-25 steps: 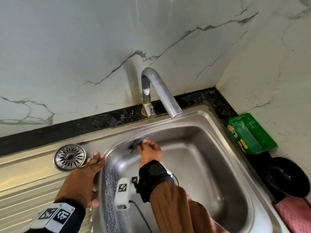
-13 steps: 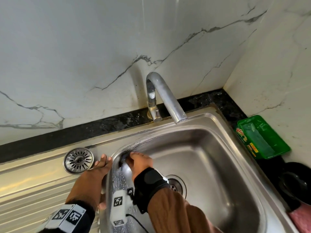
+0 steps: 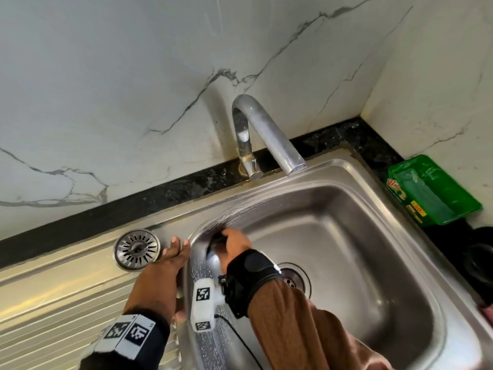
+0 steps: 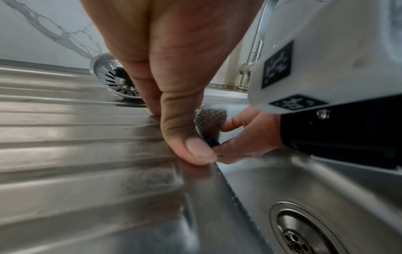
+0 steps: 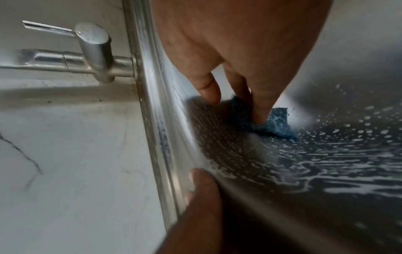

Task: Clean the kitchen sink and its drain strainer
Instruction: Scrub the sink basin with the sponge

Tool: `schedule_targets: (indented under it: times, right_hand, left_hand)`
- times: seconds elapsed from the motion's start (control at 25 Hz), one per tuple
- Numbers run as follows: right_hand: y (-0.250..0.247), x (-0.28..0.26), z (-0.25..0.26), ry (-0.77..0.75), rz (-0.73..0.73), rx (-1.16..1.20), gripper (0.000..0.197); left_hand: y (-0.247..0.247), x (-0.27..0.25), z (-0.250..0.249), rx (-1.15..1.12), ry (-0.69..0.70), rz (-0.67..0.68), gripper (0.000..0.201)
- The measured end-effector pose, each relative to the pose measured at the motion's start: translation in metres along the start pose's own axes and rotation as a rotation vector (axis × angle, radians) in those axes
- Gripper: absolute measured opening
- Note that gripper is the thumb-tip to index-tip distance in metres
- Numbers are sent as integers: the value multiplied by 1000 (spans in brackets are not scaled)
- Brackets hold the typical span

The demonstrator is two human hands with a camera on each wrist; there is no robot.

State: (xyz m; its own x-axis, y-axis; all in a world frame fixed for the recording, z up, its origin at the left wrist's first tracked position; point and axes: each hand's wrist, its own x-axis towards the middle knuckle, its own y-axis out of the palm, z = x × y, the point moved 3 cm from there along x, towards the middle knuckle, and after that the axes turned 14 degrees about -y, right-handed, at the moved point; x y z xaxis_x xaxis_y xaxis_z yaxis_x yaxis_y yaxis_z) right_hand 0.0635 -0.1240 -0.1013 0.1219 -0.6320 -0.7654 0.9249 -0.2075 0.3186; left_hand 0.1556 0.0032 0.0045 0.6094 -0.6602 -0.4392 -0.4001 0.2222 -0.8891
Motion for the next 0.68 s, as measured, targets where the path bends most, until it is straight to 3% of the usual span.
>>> schedule_targets:
  times: [0.08,0.2,0.24,0.28,0.4,0.44,0.52,0.6,0.68]
  right_hand:
    - [4,4,5,14,47,41,23]
    - [-32,24,65,-202,-228,64,24]
    - [-40,27,75,-249,-242,106,23]
    - [-42,23,73,-238,-154,193,29]
    - [-16,-1,25,71,266,281,118]
    - [-7,-8,21,112,348,257,130]
    - [-10,-4,45,7,241,324,131]
    - [-23,2,83,-243,51,484,106]
    - [-29,6,81,-209,78,405,100]
  left_hand:
    - [-3,-1,-2,-27,4,15,119]
    - [-3,0,-2,-2,25,1,121]
    - [-1,0,-1,-7,11,10,121]
    - [1,1,0,2,4,11,122]
    - [0,0,0,-4,8,9,121]
    - [-1,0,0,-7,11,7,121]
    - [-2,1,-1,4,22,22,128]
    - [0,4,1,16,15,38,131]
    - [0,4,0,28,13,22,123]
